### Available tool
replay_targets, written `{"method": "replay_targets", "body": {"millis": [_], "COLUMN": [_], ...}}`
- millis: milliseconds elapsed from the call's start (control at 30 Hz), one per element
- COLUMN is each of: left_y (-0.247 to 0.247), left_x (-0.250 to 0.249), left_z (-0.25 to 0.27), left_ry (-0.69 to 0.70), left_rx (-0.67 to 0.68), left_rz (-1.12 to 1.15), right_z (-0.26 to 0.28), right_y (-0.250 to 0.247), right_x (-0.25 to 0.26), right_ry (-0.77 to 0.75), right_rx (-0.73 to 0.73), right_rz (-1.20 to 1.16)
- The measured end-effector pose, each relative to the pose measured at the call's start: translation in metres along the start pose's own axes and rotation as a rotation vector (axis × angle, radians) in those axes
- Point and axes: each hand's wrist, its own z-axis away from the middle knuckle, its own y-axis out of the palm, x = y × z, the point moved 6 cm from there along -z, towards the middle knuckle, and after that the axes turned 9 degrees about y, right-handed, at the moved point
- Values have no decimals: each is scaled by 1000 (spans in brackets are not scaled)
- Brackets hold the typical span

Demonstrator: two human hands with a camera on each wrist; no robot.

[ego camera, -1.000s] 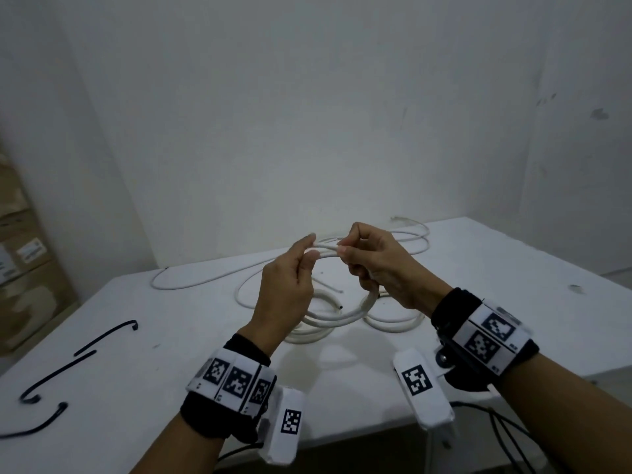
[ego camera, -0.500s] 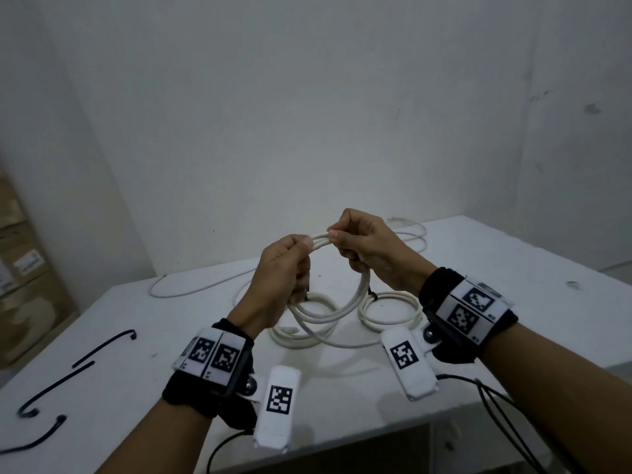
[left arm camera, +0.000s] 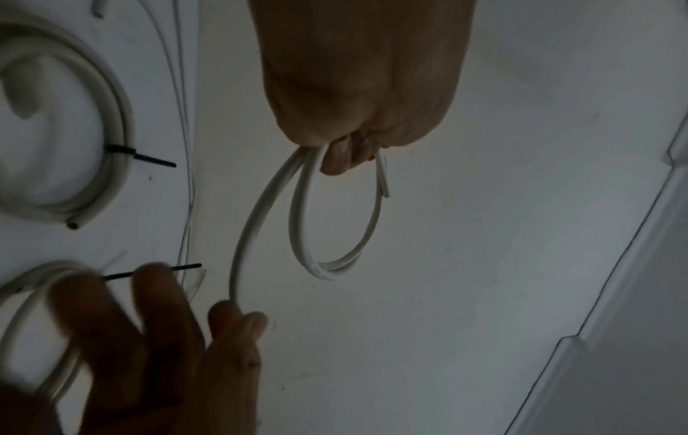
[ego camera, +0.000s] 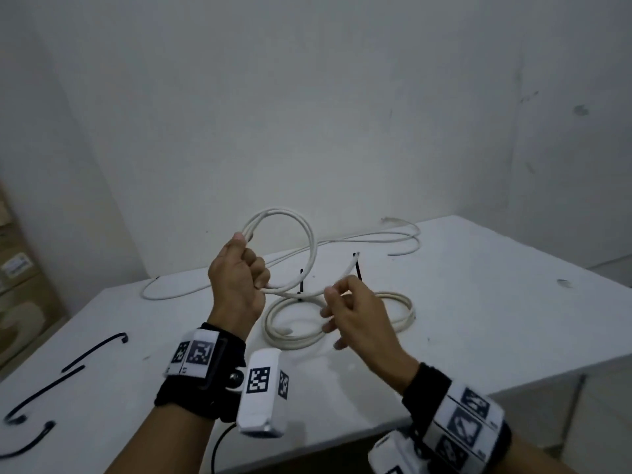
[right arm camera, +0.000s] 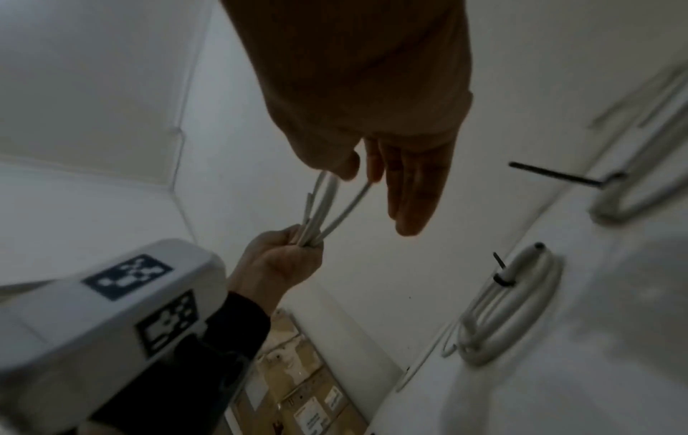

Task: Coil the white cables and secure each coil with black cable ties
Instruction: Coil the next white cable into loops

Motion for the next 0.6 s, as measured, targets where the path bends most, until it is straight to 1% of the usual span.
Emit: {"method": "replay_targets", "body": {"millis": [100,167,233,333,433,500,600], "left_y": [0,-2,-5,-8,-9,-9,-9], "left_x": [9,14,19,21,19,18,21], "left_z": [5,11,17,24,27,30,34], "left_ry": [-48,-66,-95,-113,-87,-68,-61], "left_rx": [24,41,62,77,53,28,11], "left_rz": [28,7,-25,-53,-109,-132,-135], "right_z": [-6,-12,-16,-18,-18,-17,-12], "right_y": [0,-1,-1,0,4,5,8], "right_x": [-7,1,11,20,19,17,17], "right_ry": [54,49,26,10,46,56,15], "right_rx": [-50,-69,-78,-63,-44,-60,-94], "right_rz": [-359,-511,-523,-477,-450,-449,-372]}}
